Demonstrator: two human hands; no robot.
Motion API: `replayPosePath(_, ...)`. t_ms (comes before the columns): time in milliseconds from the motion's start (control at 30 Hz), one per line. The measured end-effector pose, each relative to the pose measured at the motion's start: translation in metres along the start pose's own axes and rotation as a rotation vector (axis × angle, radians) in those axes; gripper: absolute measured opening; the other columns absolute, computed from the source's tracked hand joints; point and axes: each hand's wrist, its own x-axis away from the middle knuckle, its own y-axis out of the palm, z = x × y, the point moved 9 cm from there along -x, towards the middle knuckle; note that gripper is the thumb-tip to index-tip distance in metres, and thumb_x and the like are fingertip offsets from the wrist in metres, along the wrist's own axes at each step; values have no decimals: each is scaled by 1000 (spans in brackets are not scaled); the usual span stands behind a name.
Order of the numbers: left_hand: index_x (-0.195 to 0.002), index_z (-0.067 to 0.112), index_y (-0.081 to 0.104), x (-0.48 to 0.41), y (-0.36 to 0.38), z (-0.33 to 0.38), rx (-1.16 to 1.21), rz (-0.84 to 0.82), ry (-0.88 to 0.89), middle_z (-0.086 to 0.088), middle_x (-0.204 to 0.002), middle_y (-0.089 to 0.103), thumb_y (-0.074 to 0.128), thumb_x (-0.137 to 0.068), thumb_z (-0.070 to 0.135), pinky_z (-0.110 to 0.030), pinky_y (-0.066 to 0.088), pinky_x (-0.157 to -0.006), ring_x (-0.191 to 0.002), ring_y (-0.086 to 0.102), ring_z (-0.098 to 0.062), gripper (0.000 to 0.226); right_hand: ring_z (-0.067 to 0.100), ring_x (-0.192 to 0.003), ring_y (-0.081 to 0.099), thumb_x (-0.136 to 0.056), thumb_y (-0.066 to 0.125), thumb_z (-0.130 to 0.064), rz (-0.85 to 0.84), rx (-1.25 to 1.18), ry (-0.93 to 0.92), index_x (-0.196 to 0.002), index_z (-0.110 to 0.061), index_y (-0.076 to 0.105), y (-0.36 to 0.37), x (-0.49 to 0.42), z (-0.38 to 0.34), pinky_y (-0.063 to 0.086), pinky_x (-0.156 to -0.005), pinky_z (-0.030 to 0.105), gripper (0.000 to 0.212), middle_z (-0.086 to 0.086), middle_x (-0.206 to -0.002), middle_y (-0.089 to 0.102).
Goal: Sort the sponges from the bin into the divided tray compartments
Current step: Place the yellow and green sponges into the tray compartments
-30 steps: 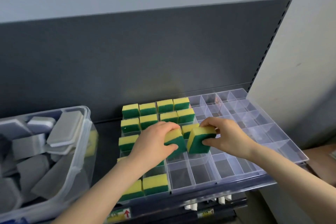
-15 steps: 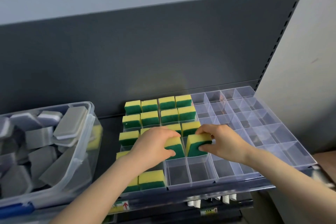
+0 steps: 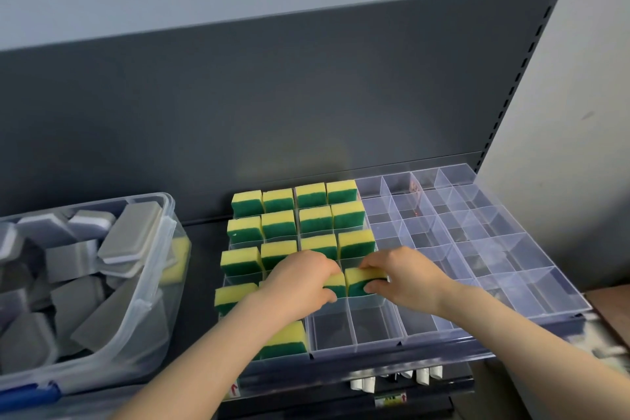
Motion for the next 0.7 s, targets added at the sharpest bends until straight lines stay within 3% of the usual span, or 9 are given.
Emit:
replayPosePath(267, -140, 26, 47, 5, -3, -3, 57, 38, -15, 3, -140, 51, 66, -88, 34, -33, 42, -103, -127, 48, -17, 56, 14, -79, 56, -87, 58, -28, -27, 13, -31, -91, -29, 58, 0, 3, -4, 46, -68, 25, 4, -8, -89, 63)
replayPosePath(533, -138, 33, 46, 22, -31, -7, 127, 205, -65, 11, -138, 50, 66, -85, 41, -28, 44, -100, -122, 50, -9, 57, 9, -110, 57, -89, 59, -37, 49, 2, -49, -130, -28, 52, -35, 12, -6, 43, -90, 19, 43, -14, -126, 58)
replayPosePath(700, -132, 39, 51, 48, -50, -24, 168, 319, -187, 19, -132, 53, 63, -87, 44, -22, 47, -89, -111, 53, 1, 47, 5, -112, 56, -89, 60, -32, 116, -62, -131, -131, -29, 52, -48, 8, -23, 43, -95, 17, 42, -14, -130, 57)
